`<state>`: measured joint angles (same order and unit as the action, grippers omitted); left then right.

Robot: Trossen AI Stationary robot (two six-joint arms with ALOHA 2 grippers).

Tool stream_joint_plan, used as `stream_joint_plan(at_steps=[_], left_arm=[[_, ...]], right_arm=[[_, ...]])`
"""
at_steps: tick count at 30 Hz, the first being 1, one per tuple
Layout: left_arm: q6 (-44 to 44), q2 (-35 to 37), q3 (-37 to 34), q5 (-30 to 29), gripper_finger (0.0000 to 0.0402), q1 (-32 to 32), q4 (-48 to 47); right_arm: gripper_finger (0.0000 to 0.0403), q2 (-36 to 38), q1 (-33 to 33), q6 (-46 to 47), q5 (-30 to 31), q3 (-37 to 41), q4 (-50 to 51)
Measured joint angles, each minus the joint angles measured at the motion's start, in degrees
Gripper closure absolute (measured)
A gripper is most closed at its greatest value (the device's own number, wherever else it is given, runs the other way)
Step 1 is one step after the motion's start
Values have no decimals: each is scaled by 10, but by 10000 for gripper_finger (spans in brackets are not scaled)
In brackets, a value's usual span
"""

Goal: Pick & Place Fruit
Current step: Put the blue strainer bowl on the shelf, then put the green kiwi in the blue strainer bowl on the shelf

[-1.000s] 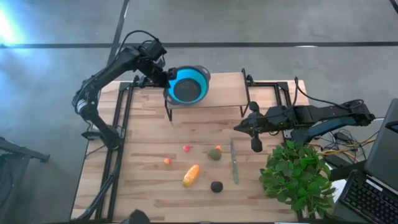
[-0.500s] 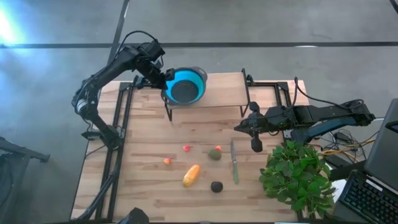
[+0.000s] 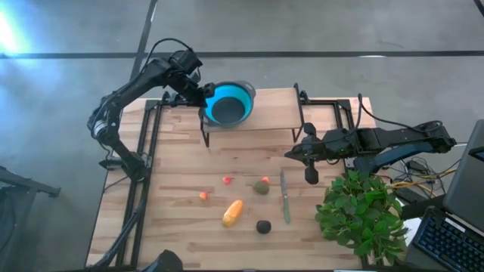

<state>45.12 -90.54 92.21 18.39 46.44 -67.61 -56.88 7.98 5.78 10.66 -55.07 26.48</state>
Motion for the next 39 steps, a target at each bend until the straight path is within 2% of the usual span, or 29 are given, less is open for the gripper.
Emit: stream_joint_plan(at_steps=[12, 27, 39], left_arm=[[10, 0, 0, -1, 328, 0, -1], [-4, 0, 0, 3, 249, 12, -1], [-36, 8, 0, 10, 243, 35, 3]], right_arm=[[394, 0, 0, 0, 0, 0, 1], [394, 0, 0, 2, 0, 0, 1], [394, 0, 0, 2, 0, 0, 1]])
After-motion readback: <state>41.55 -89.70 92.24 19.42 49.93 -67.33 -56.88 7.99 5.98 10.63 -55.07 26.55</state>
